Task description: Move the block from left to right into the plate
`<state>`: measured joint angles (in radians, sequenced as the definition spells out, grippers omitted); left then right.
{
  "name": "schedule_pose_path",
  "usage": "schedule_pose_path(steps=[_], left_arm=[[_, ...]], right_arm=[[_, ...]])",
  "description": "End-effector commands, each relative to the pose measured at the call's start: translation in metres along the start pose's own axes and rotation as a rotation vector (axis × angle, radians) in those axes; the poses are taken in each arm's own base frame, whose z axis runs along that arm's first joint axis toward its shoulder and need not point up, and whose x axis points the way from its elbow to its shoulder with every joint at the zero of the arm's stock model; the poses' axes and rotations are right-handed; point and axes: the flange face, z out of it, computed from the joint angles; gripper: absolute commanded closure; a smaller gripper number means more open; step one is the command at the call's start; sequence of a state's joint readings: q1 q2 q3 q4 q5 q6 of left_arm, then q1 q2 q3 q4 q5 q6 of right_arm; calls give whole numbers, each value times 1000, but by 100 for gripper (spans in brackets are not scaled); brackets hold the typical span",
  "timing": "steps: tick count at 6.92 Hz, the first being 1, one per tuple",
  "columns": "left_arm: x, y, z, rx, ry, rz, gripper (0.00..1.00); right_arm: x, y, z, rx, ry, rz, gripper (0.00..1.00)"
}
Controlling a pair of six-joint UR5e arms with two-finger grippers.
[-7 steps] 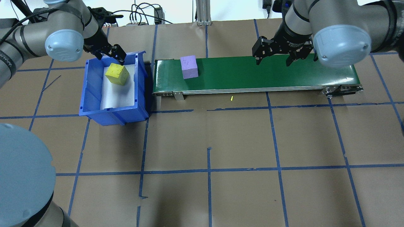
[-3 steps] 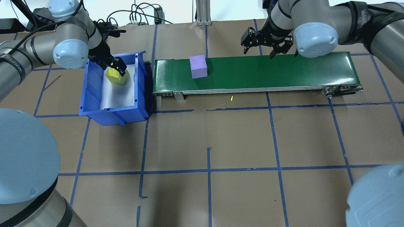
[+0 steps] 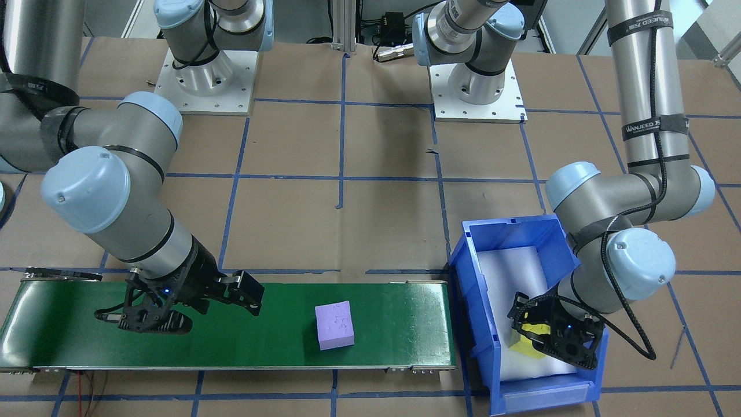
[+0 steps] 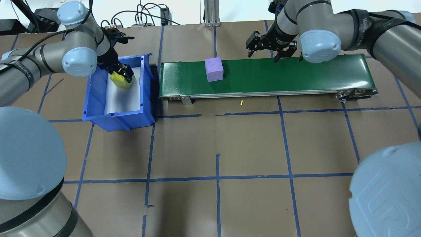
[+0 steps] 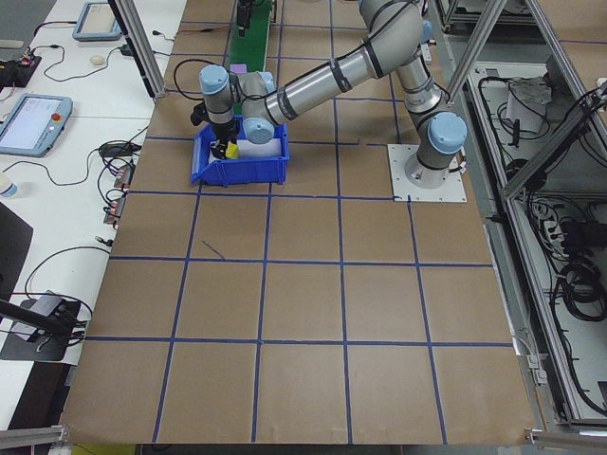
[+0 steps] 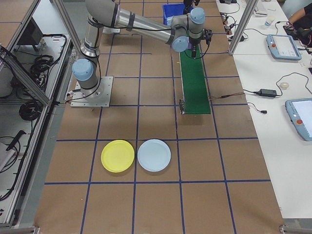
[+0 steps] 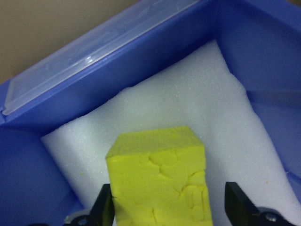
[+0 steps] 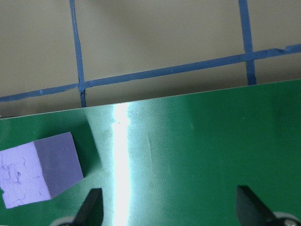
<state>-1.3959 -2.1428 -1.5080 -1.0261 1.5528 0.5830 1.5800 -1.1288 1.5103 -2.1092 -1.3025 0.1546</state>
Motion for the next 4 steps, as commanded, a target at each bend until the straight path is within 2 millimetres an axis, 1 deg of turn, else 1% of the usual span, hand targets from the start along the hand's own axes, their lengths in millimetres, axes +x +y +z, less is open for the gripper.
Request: schedule_pose_path(steps=[1, 3, 4], left_arm=[[0, -3, -34, 43, -29, -19, 59], [20, 14, -110, 82, -34, -96, 59], [41, 25, -144, 71, -25, -115, 59]], right_arm=[[0, -2, 3, -1, -3, -7, 0], [1, -2, 5, -4, -3, -5, 0], [2, 1, 8, -11, -2, -3, 0]])
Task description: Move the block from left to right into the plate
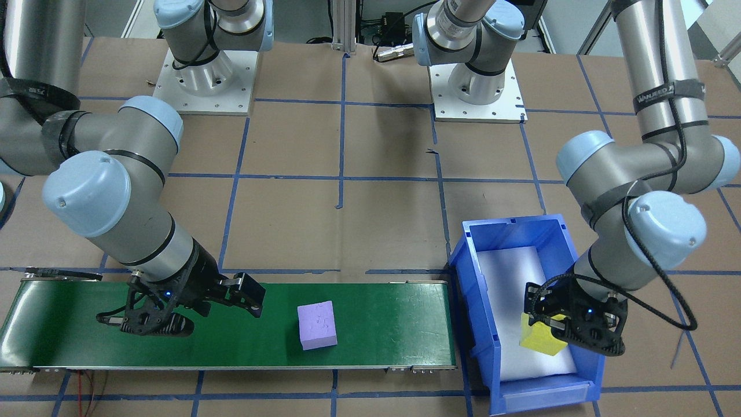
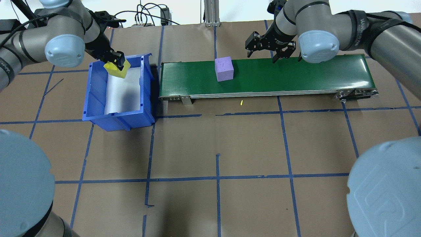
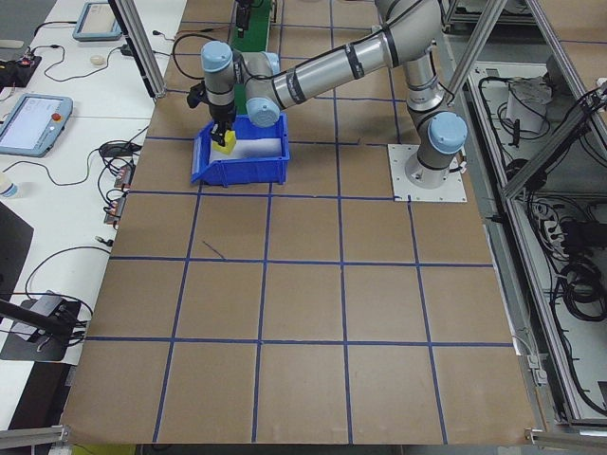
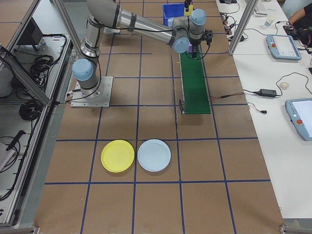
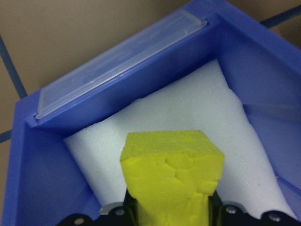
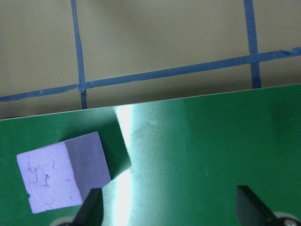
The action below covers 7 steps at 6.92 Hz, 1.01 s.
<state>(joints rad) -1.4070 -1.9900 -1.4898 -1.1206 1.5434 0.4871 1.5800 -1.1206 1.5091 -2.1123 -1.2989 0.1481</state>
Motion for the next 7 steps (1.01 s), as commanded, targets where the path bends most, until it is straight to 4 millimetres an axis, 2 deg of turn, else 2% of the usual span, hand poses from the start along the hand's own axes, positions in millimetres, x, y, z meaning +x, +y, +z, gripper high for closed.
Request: schedule_pose_path(steps=[1, 2, 3, 4, 5, 6, 7], left_arm=[[49, 18, -72, -10, 6, -57, 59], [89, 20, -91, -10, 6, -50, 59], [127, 26, -95, -28, 17, -81, 59], [155, 22, -89, -34, 34, -141, 58], [172, 17, -82, -35, 38, -184, 58], [182, 11, -72, -46, 43, -233, 58], [180, -5, -51, -21, 54, -246, 58]], right_arm=[[1, 2, 2, -5, 1, 10, 0], [0, 1, 1, -2, 1, 6, 0], [0, 0, 1, -3, -1, 11, 0], [2, 2, 4, -8, 0, 6, 0], [2, 3, 7, -14, 1, 2, 0], [6, 7, 19, -36, 4, 5, 0], [6, 6, 17, -32, 2, 5, 0]])
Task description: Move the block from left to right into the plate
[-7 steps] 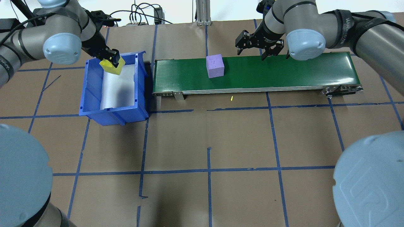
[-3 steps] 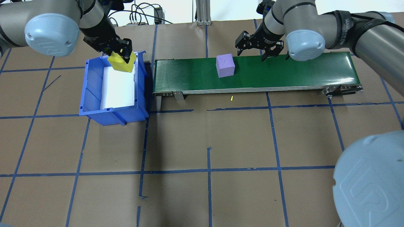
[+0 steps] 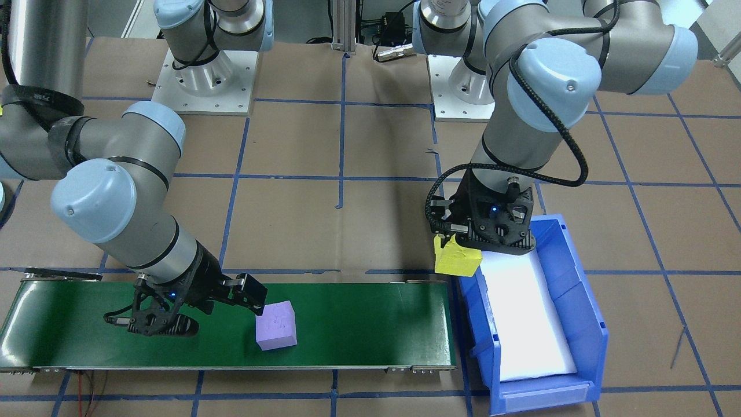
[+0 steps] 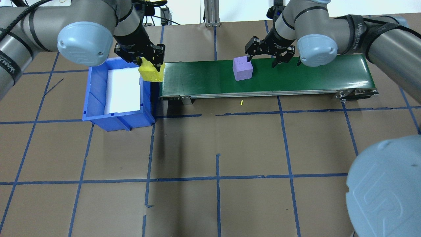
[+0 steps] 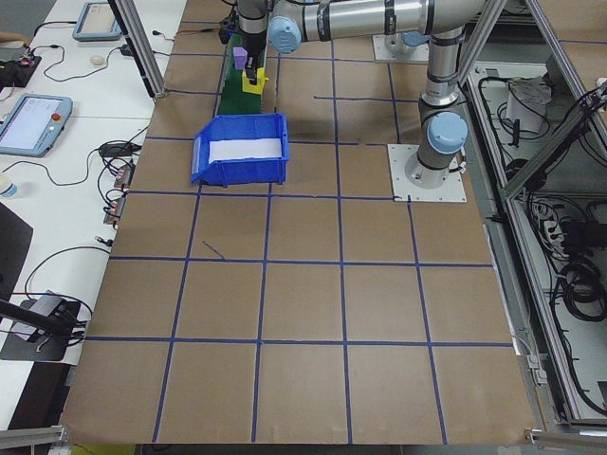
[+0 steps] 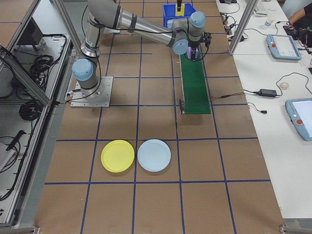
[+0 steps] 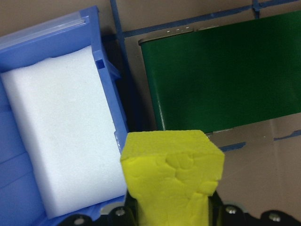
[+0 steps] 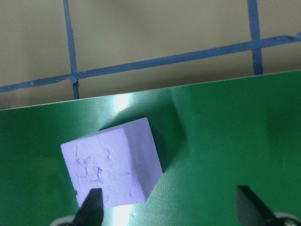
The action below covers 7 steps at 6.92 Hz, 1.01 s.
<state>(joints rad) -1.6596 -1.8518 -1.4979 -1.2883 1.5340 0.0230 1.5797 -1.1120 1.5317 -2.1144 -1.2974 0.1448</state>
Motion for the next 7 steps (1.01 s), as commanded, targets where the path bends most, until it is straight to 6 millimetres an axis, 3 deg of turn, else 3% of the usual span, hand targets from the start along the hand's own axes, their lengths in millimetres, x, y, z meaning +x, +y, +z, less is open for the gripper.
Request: schedule_pose_path(steps=[1, 5, 7], left_arm=[[16, -31, 52, 48, 49, -49, 57], [20, -49, 105, 47, 48, -52, 53], [19, -50, 125, 45, 49, -55, 26]], right_arm=[[0, -1, 3, -3, -1, -2, 0], [4, -5, 13, -14, 2, -78, 0], [6, -7, 22, -23, 5, -151, 1]])
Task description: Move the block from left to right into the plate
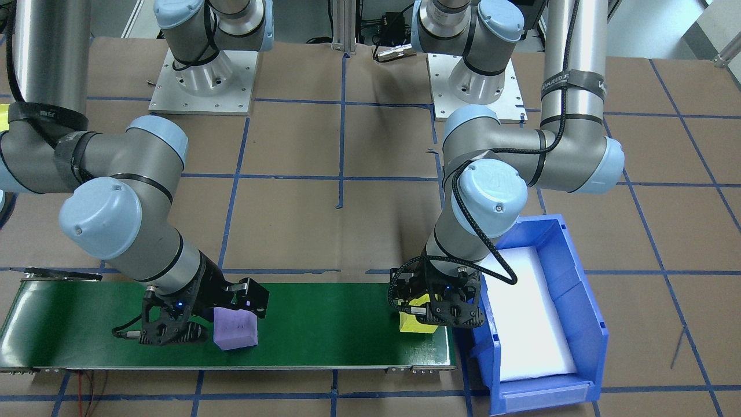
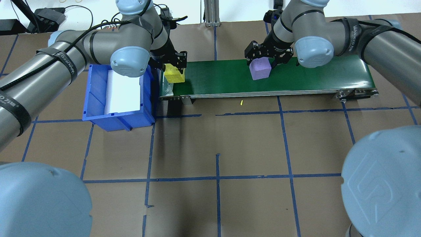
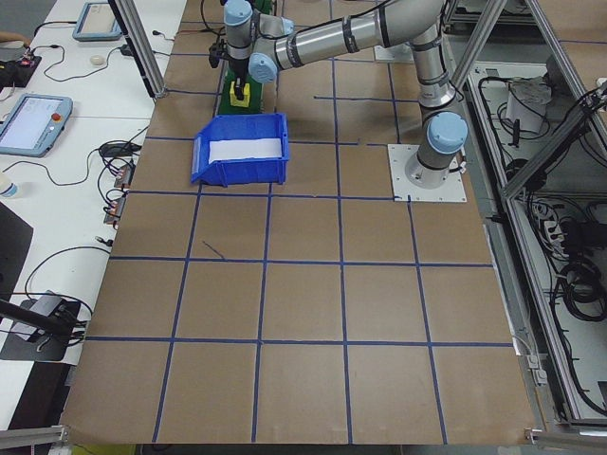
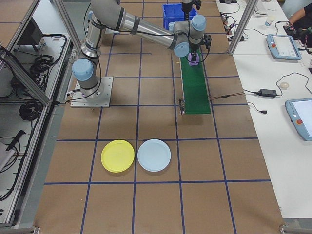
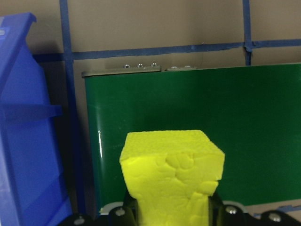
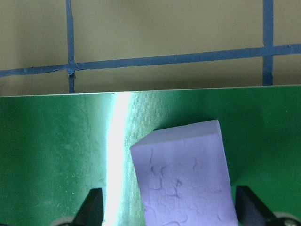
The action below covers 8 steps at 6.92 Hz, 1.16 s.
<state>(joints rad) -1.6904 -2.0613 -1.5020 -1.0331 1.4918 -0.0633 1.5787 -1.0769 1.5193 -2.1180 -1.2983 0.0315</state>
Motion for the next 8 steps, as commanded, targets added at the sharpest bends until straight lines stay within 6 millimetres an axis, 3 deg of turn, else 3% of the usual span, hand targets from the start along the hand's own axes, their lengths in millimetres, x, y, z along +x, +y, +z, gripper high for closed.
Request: schedule_pose_path(steps=[1, 2, 3, 4, 6, 7, 8], left_arm=[[-1, 0, 20, -4, 2, -3, 15], [-1, 0, 15, 5, 1, 7, 0], [0, -3, -9, 43, -4, 7, 0], [6, 12, -64, 78, -4, 14, 0], [5, 62, -146, 6, -17, 16, 0], [-4, 87, -178, -5, -93, 13, 0], [-6, 110, -209, -11, -117, 11, 0]], right_arm=[[8, 3, 13, -21, 46, -170, 27], [27, 4, 13, -48, 200, -293, 56], [45, -2, -7, -36, 259, -347, 63], [88, -11, -35, -19, 276, -390, 64], [188, 10, -127, -52, 439, -523, 64], [256, 39, -166, -108, 499, -541, 64], [329, 80, -180, -171, 477, -542, 65]])
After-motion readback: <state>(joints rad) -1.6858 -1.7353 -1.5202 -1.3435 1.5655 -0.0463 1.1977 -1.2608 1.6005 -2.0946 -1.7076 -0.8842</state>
